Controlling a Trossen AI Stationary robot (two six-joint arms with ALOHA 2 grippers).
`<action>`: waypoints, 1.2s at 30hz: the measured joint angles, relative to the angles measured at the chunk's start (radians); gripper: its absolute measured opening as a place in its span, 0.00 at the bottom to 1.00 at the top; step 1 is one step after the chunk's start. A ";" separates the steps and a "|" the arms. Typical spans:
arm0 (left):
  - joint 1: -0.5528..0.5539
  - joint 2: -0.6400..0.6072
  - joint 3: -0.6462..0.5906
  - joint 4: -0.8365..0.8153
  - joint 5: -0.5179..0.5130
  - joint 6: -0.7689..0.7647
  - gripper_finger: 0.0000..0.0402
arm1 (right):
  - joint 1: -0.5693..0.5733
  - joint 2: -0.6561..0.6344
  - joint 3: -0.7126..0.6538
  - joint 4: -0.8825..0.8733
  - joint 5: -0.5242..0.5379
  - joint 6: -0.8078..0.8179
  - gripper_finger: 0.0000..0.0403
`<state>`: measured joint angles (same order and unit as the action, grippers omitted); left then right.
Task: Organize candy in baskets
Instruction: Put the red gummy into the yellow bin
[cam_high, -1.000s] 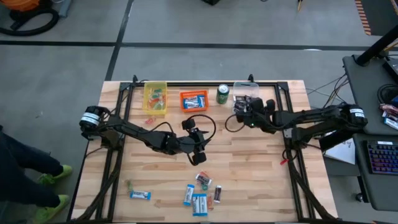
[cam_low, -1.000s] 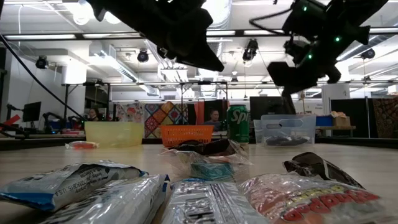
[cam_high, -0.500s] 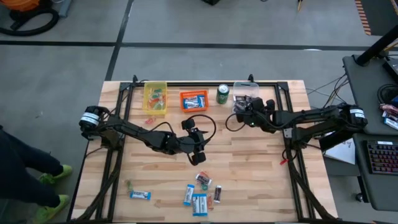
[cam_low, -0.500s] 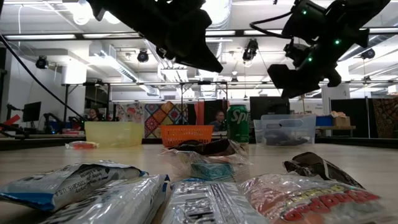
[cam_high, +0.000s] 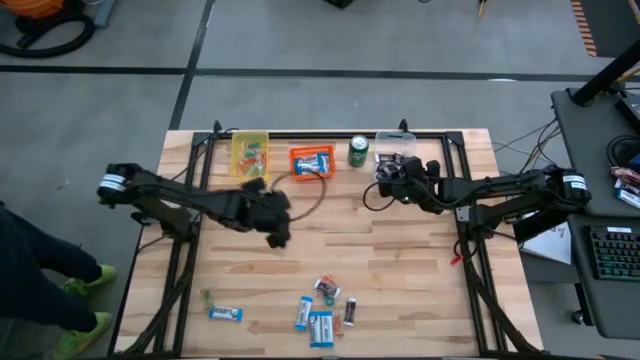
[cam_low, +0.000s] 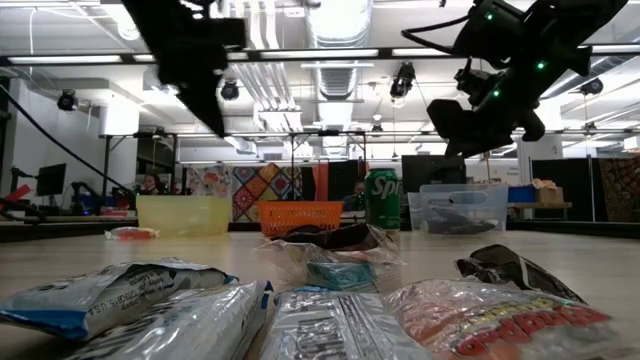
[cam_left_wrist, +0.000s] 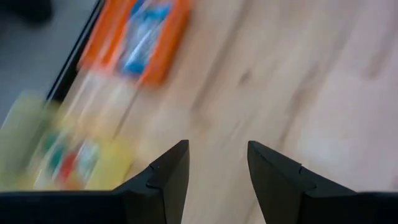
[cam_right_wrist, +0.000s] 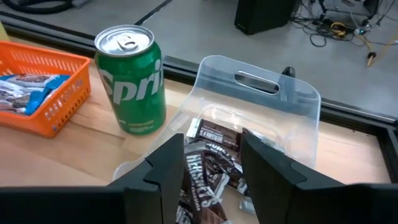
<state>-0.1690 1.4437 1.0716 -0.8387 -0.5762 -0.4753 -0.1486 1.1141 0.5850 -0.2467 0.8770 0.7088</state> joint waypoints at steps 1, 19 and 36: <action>0.013 -0.019 -0.001 -0.065 0.000 -0.050 0.36 | 0.000 0.000 0.000 0.003 -0.004 0.000 0.37; 0.213 0.192 -0.082 -0.312 0.091 -0.290 0.25 | 0.000 0.000 0.000 0.028 -0.024 -0.011 0.38; 0.304 0.304 -0.167 -0.310 0.036 -0.239 0.44 | 0.000 0.000 -0.001 0.027 -0.048 -0.013 0.38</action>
<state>0.1347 1.7473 0.9045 -1.1486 -0.5403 -0.7147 -0.1486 1.1141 0.5843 -0.2195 0.8295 0.6956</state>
